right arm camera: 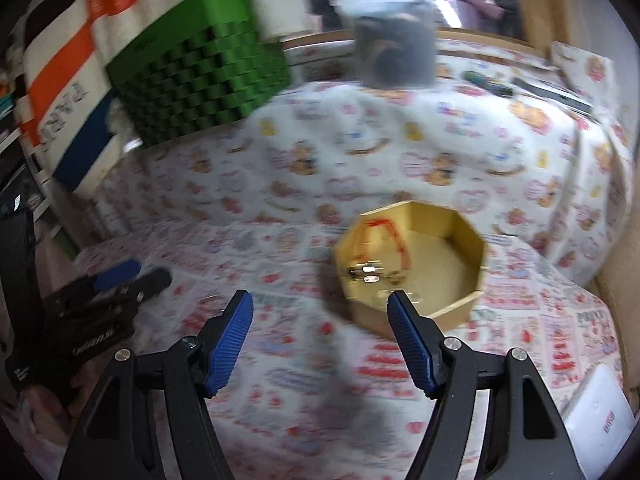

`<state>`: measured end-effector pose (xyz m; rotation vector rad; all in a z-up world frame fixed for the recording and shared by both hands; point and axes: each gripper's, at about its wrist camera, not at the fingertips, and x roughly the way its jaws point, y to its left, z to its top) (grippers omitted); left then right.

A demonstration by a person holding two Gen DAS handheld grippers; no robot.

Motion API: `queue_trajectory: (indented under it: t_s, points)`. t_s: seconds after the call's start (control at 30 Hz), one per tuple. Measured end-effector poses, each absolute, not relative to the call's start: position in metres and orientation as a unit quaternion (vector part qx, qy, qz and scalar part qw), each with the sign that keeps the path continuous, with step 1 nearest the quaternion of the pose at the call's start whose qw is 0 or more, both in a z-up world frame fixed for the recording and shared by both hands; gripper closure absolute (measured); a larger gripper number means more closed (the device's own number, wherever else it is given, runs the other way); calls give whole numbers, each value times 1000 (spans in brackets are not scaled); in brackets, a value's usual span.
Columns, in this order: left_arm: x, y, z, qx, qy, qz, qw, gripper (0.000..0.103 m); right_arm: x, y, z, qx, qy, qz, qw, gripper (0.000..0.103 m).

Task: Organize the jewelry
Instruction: 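Move both tools back over the silver key ring, then close the right tool on a small silver piece beside the key ring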

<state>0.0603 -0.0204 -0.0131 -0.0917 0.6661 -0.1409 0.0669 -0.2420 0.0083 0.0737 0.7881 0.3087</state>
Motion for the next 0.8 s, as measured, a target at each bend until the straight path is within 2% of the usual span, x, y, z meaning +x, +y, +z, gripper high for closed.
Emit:
queue_trajectory:
  t_s: [0.2,0.3,0.57,0.73,0.8]
  points:
    - [62,4,-6,-84,323,-60,941,40,83,-189,-8,24,448,200,871,63]
    - [62,15,-2,-95,315,-41,943,40,89,-167,-16,12,465,206,861,70]
    - [59,38,5,-129,306,-30,943,39,109,-132,-42,-9,511,194,837,81]
    - [56,36,9,-122,296,-22,947,39,114,-122,-50,-36,506,158,847,82]
    - [56,37,9,-129,298,-31,945,39,114,-117,-51,-53,497,150,853,87]
